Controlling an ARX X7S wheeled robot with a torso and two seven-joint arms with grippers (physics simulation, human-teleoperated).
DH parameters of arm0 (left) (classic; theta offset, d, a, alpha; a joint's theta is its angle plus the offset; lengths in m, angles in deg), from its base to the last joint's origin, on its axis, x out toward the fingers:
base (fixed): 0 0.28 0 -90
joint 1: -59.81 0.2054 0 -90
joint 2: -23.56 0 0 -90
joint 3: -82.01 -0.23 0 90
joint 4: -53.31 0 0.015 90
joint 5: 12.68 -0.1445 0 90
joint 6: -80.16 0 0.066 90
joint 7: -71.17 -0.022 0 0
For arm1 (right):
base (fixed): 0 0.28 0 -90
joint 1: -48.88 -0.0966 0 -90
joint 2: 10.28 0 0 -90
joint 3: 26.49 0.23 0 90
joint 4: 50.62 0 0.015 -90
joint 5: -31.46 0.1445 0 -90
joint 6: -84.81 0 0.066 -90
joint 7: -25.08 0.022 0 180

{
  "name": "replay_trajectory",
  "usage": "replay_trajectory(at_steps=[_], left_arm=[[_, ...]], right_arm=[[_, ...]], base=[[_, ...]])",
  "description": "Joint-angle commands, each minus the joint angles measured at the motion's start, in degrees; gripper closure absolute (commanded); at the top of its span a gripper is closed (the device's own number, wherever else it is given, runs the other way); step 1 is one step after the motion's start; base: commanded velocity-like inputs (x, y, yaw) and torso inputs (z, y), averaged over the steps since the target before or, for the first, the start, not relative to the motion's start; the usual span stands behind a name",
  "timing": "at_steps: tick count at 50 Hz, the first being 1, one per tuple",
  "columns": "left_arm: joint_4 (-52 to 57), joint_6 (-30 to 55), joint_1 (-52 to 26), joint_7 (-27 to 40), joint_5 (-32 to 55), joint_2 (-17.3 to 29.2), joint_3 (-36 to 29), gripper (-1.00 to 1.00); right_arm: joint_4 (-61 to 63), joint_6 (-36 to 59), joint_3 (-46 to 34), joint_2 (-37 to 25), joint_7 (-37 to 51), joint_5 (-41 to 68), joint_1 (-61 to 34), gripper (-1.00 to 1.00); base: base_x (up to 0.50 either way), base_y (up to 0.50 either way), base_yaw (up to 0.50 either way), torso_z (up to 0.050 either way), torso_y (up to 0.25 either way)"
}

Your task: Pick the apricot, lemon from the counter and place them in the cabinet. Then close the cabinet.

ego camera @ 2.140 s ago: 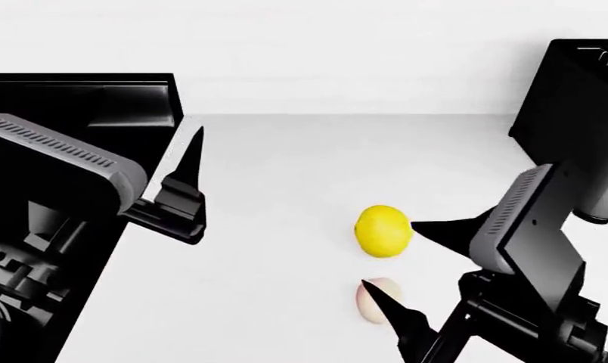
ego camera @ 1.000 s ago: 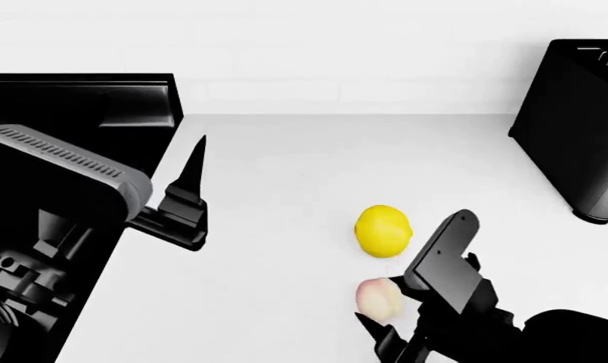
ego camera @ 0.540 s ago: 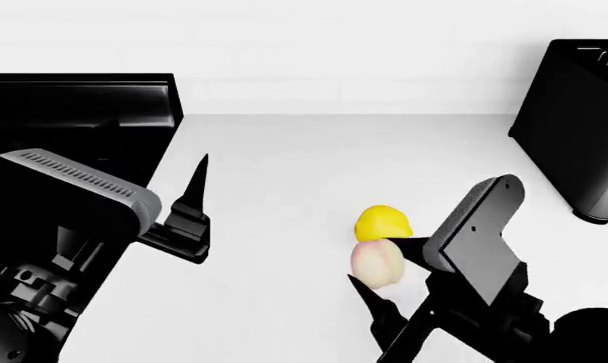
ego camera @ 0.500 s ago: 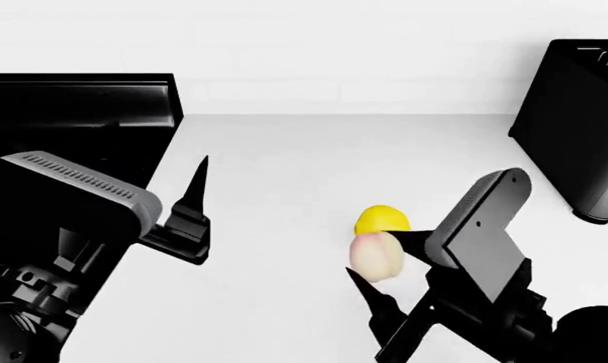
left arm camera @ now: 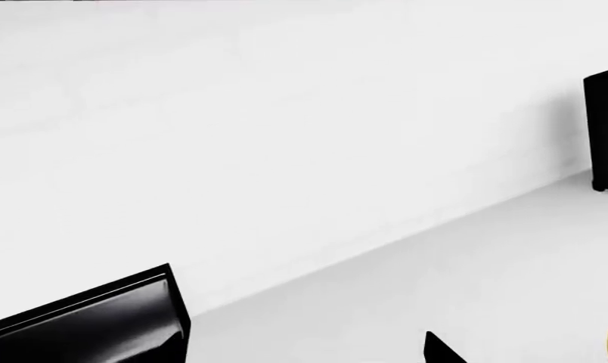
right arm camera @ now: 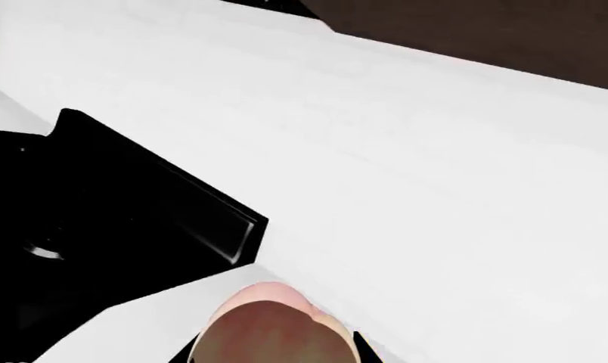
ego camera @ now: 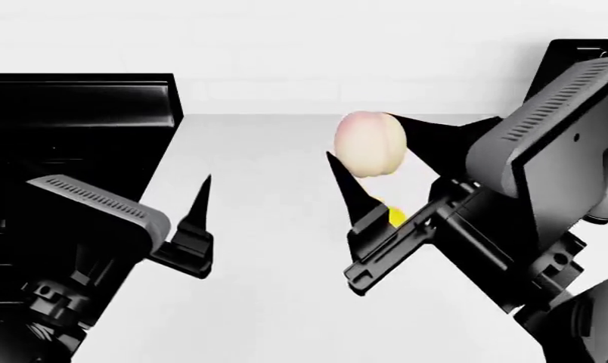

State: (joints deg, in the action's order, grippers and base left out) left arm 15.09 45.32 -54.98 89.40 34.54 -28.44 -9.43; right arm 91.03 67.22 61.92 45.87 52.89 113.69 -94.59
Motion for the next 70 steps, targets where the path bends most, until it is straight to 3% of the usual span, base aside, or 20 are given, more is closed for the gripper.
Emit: replay_trajectory(at_steps=[1, 17, 32, 39, 49, 70], left_arm=[[-0.7, -2.0, 1.9, -0.6, -1.9, 0.1, -1.3, -1.00], [-1.8, -4.7, 4.1, -1.4, -4.4, 0.0, -3.0, -1.00], [-2.7, -6.4, 5.1, -1.9, -5.1, 0.3, -3.1, -1.00], [-2.8, -7.1, 5.5, -2.1, -5.8, 0.3, -3.8, -1.00], [-2.9, -7.8, 6.2, -2.3, -6.3, 0.5, -4.2, -1.00], [-3.6, -9.1, 6.7, -2.5, -7.2, 0.7, -5.1, -1.00]], right_arm=[[1.3, -1.6, -0.6, 4.6, 7.3, 1.8, -6.9, 1.00], [3.4, -2.9, -4.7, 11.3, 13.9, 1.8, -14.8, 1.00], [4.0, -4.3, -8.7, 16.6, 12.5, -6.6, -18.7, 1.00], [2.5, -2.8, -10.8, 18.4, 14.6, -7.8, -25.0, 1.00], [-1.3, -2.0, -11.3, 18.0, 15.9, -11.6, -33.0, 1.00], [-6.3, -8.1, -16.8, 15.4, 12.7, -28.8, -39.4, 1.00]], base=[[0.00, 0.00, 0.00, 0.000, 0.000], [0.00, 0.00, 0.00, 0.000, 0.000], [0.00, 0.00, 0.00, 0.000, 0.000], [0.00, 0.00, 0.00, 0.000, 0.000], [0.00, 0.00, 0.00, 0.000, 0.000], [0.00, 0.00, 0.00, 0.000, 0.000]])
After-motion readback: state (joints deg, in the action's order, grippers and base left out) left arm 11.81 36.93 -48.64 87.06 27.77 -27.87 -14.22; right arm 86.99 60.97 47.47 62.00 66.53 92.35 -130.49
